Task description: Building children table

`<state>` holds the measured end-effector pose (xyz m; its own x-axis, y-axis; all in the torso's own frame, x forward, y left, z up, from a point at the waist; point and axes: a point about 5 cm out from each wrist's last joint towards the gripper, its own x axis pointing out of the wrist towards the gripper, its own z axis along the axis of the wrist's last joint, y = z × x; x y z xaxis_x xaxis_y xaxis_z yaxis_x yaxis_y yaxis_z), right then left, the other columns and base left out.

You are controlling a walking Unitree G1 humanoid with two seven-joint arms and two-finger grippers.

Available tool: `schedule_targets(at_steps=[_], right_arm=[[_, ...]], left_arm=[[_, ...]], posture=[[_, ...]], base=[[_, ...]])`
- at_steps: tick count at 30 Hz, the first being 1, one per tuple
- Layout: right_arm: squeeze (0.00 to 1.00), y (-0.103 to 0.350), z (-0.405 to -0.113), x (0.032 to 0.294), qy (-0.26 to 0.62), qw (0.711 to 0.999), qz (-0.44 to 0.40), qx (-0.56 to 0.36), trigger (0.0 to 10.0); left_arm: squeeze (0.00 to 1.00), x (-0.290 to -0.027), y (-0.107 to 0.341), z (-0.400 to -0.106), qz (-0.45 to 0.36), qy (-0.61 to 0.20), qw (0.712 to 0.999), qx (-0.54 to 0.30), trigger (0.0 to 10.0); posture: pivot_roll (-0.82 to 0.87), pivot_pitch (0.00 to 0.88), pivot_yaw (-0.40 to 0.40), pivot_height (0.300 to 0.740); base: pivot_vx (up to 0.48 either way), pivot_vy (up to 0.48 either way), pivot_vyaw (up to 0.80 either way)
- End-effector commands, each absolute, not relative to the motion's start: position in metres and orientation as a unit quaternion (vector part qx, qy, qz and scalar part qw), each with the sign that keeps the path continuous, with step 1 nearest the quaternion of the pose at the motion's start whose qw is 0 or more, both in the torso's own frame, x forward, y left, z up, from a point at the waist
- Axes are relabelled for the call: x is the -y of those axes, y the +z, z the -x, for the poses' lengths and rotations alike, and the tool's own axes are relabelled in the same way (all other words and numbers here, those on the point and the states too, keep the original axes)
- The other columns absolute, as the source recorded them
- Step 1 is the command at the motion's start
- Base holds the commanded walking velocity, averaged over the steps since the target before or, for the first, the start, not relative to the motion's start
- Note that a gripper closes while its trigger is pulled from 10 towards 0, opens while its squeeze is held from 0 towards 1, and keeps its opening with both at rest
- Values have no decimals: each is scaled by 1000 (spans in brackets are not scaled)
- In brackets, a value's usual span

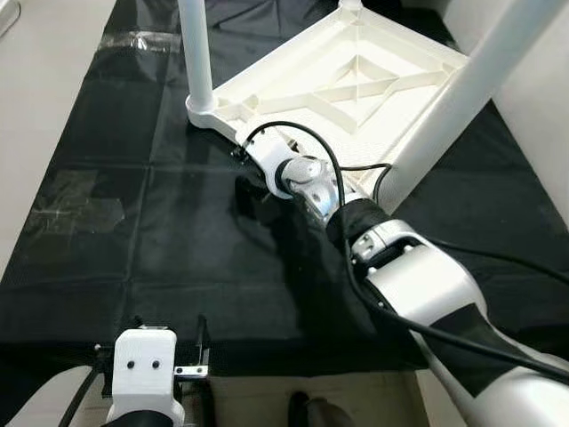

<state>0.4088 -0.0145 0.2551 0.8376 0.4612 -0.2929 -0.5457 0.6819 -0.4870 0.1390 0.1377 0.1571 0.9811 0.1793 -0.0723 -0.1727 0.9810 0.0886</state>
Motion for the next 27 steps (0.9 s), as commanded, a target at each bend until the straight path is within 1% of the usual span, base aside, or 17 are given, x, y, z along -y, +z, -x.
schedule_targets(at_steps=[1,2,3,4,6,9,11,13,14,17,18,22,23,24,25,26,27], right_arm=[[0,233,-405,16,298,900,289,-130,10000],[0,233,-405,16,298,900,289,-130,10000],[0,230,-402,13,323,889,292,-145,0],[0,228,-400,11,339,880,294,-155,0],[0,228,-400,11,339,880,294,-155,0],[0,227,-396,5,381,849,326,-165,0],[0,227,-395,4,387,844,331,-166,0],[0,229,-395,2,400,832,348,-162,0],[0,231,-393,0,424,814,363,-159,0],[0,231,-392,0,429,810,366,-160,0],[0,231,-391,-1,448,799,365,-165,0],[0,231,-383,2,541,721,392,-185,0],[0,232,-382,3,553,707,400,-186,0],[0,232,-382,3,553,707,400,-186,0],[0,234,-381,8,579,680,408,-187,0],[0,239,-377,13,621,647,397,-196,0],[0,239,-377,13,621,647,397,-196,0]], left_arm=[[0,-122,155,-135,-16,66,996,-58,10000],[0,-122,155,-135,-16,66,996,-58,10000],[0,-122,154,-135,-16,66,996,-59,10000],[0,-121,154,-135,-16,67,996,-60,10000],[0,-121,154,-135,-16,67,996,-60,10000],[0,-120,153,-134,-15,69,996,-63,10000],[0,-120,153,-134,-15,69,995,-63,10000],[0,-120,152,-135,-16,71,995,-62,10000],[0,-119,152,-137,-16,72,995,-60,10000],[0,-119,152,-137,-16,72,995,-59,10000],[0,-119,152,-138,-16,73,995,-58,10000],[0,-122,152,-142,-21,76,995,-53,10000],[0,-123,152,-142,-22,77,995,-52,10000],[0,-123,152,-142,-22,77,995,-52,10000],[0,-124,151,-143,-24,78,995,-52,10000],[0,-125,150,-144,-27,79,995,-52,10000],[0,-125,150,-144,-27,79,995,-52,10000]], posture=[[-38,371,-160,734],[-38,371,-160,734],[-39,372,-161,734],[-39,372,-161,734],[-39,372,-161,734],[-51,363,-173,734],[-51,363,-173,734],[-52,357,-176,734],[-53,349,-178,734],[-53,349,-178,734],[-52,341,-178,734],[-50,325,-177,734],[-50,325,-177,734],[-50,325,-177,734],[-50,313,-171,734],[-49,300,-165,734],[-49,300,-165,734]], base=[[0,0,0],[0,0,0],[0,0,0],[0,0,0],[0,0,0],[0,0,0],[0,0,0],[0,0,0],[0,0,0],[0,0,0],[0,0,0],[0,0,0],[0,0,0],[0,0,0],[0,0,0],[0,0,0],[0,0,0]])
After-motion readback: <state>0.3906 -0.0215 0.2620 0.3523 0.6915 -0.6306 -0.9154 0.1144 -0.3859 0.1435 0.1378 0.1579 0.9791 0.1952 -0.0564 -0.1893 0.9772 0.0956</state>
